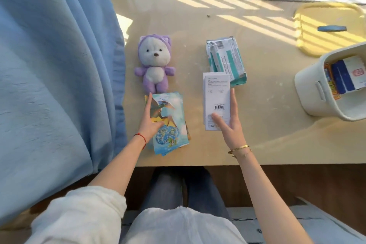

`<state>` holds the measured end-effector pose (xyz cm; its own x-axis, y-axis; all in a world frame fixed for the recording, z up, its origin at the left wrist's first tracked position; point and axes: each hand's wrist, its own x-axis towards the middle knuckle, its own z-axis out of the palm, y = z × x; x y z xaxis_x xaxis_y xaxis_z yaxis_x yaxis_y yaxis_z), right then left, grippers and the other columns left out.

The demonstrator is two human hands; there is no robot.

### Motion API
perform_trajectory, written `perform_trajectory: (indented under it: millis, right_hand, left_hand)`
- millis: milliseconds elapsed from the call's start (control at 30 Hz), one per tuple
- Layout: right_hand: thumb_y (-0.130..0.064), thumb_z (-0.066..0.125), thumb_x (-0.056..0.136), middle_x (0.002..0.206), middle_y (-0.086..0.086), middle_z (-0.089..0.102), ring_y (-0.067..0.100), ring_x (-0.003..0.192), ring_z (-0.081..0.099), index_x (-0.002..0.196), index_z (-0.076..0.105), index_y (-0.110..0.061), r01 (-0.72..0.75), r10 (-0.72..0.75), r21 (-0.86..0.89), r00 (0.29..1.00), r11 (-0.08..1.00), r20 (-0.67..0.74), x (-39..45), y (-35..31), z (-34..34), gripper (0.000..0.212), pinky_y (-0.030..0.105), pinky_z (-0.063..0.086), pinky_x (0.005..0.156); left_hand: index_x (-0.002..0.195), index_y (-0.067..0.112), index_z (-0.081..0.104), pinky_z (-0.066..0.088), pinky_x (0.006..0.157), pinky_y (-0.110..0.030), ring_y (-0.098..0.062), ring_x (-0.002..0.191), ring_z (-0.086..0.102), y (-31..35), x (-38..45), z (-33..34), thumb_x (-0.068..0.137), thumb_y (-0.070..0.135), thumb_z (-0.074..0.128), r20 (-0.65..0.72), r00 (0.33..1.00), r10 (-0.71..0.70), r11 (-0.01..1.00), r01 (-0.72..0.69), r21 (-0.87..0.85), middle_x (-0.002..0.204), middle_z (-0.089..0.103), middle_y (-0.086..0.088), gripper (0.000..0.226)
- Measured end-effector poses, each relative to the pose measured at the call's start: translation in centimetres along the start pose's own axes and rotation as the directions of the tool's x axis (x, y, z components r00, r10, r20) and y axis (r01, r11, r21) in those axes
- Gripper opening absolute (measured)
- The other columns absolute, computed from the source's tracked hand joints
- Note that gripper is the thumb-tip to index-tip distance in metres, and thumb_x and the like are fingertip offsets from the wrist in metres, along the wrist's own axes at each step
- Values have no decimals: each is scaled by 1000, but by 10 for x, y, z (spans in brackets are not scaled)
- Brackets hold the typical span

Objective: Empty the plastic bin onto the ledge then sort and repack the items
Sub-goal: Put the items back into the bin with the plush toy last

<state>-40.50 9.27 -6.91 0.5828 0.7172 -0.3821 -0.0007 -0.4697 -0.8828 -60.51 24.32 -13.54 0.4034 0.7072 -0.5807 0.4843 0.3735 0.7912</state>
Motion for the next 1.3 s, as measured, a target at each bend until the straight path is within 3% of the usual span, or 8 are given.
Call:
perform_trajectory:
  millis: [100,267,367,467,600,767,1067,1300]
  right_hand:
    - [-25,63,90,155,-21,29,11,135,44,153,11,-40,-9,9,-5,1000,1000,8,11,11,2,82,54,46,103]
    - [-27,63,89,151,-24,33,8,130,48,153,11,-41,-42,42,3,999,999,29,23,24,8,83,49,52,97]
    - [-27,63,90,152,-17,35,11,131,48,153,11,-42,-51,51,-6,998,999,32,27,27,10,83,49,51,98]
    - [-24,63,91,153,-13,34,12,132,46,153,11,-40,-37,37,-14,999,999,38,31,28,11,82,51,51,98]
    - [-21,63,92,155,-12,30,15,135,44,154,10,-37,-23,24,-17,999,1000,43,35,32,14,83,54,50,97]
    - [-20,63,92,154,-14,31,13,135,44,154,10,-36,-24,25,-23,998,999,49,34,37,17,83,53,50,98]
    - [-12,62,93,152,-20,31,10,134,44,155,9,-32,-33,34,-17,998,999,52,29,39,20,84,52,50,98]
    - [-14,62,93,154,-12,32,19,135,44,154,10,-36,-23,23,-5,999,1000,31,23,39,16,83,57,49,97]
  left_hand:
    - [155,30,-5,41,88,-8,1,127,35,-14,17,3,76,-17,69,-72,997,-40,996,45,78,155,27,1,118]
    - [151,41,-14,31,115,-41,-22,141,34,-38,37,2,73,8,80,-159,987,-14,959,58,278,157,28,-5,126]
    - [155,27,-5,24,113,-42,-32,134,37,-52,41,5,72,20,83,-212,977,17,874,88,477,149,40,-6,121]
    - [156,20,7,31,104,-46,-37,129,37,-58,39,9,67,25,87,-301,952,56,773,150,617,148,39,-11,119]
    - [152,21,22,40,98,-52,-40,125,38,-57,35,20,64,24,89,-444,896,-15,739,308,599,147,33,-16,111]
    - [138,8,36,41,97,-46,-39,118,48,-55,38,25,63,13,89,-495,863,-97,826,347,443,135,41,-19,92]
    - [123,3,45,44,94,-48,-38,115,51,-63,41,16,69,14,86,-465,875,-137,871,330,364,122,58,-20,68]
    - [108,-1,53,39,96,-43,-38,117,46,-66,37,10,76,13,79,-361,927,-101,866,261,428,120,50,-21,44]
